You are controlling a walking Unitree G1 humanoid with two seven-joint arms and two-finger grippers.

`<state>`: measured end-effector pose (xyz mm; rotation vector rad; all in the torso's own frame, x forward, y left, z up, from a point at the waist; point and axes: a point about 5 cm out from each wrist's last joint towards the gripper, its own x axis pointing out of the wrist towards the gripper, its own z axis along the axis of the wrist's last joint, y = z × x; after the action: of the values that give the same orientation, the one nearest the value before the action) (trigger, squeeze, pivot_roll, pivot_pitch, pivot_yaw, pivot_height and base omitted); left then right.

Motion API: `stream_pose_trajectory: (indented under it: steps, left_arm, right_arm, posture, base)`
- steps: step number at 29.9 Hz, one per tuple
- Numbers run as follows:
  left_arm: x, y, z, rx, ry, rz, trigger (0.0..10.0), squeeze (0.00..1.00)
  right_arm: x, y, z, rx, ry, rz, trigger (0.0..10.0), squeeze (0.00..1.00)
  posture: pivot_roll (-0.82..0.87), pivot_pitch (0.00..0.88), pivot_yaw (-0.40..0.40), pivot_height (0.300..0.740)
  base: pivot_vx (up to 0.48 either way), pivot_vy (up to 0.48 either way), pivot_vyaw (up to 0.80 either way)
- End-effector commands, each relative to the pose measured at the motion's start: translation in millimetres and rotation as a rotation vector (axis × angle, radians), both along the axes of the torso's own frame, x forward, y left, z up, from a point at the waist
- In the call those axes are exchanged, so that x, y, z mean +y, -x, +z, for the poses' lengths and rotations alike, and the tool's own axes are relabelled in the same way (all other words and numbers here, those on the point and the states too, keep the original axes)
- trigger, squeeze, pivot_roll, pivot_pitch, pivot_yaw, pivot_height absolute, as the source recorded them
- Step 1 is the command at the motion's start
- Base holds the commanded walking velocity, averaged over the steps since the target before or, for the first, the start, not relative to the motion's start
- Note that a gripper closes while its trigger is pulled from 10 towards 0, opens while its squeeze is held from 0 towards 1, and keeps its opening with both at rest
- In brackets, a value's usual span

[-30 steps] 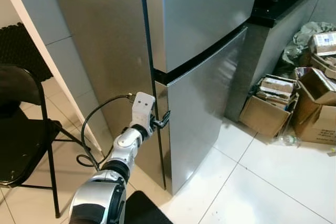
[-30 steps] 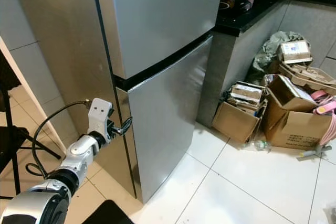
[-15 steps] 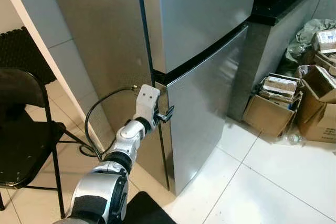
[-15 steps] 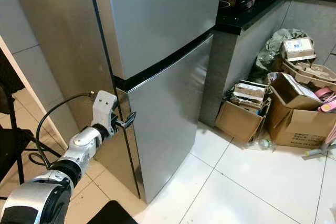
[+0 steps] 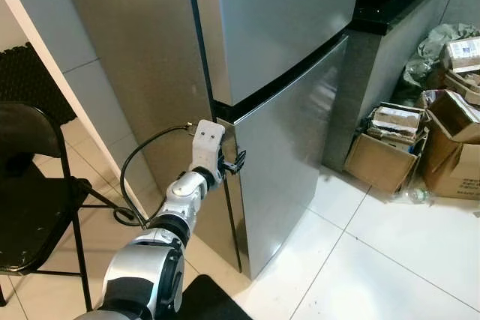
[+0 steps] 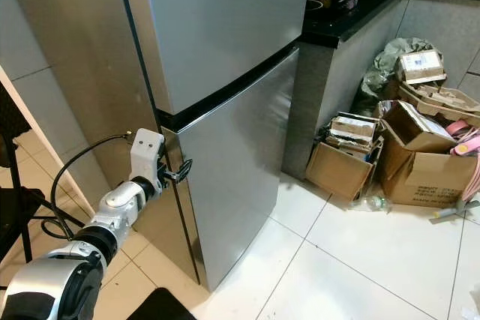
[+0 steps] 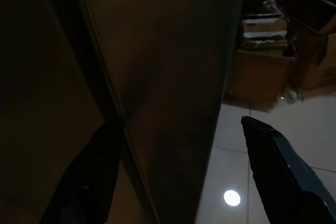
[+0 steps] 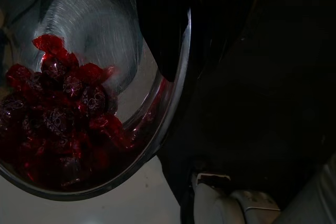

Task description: Restocking fridge

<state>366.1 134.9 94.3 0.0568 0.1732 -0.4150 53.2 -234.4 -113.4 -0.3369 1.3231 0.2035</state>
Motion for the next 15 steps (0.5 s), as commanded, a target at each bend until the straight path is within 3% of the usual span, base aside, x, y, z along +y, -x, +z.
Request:
stream_pose_trajectory:
  steps: [1, 11, 15]
  left_arm:
    - [-8.3, 8.8, -15, 0.066, 0.034, -0.028, 10.0, 0.00]
    - [-38.6, 11.0, -10, 0.029, 0.042, -0.182, 10.0, 0.00]
    - [-40.4, 8.7, -5, 0.003, 0.022, -0.187, 10.0, 0.00]
  right_arm:
    - [-1.6, -3.4, 1, -0.024, 0.012, 0.012, 10.0, 0.00]
    - [-4.2, -8.5, 3, -0.042, 0.019, 0.010, 10.0, 0.00]
    - [-5.3, -8.4, 3, -0.044, 0.022, 0.008, 10.0, 0.00]
  posture:
    - [-0.11, 0.030, 0.046, 0.740]
    - [-0.12, 0.027, 0.043, 0.740]
    - [-0.12, 0.029, 0.044, 0.740]
  base:
    - [0.000, 0.000, 0.00]
    - [0.000, 0.000, 0.00]
    - [0.000, 0.000, 0.00]
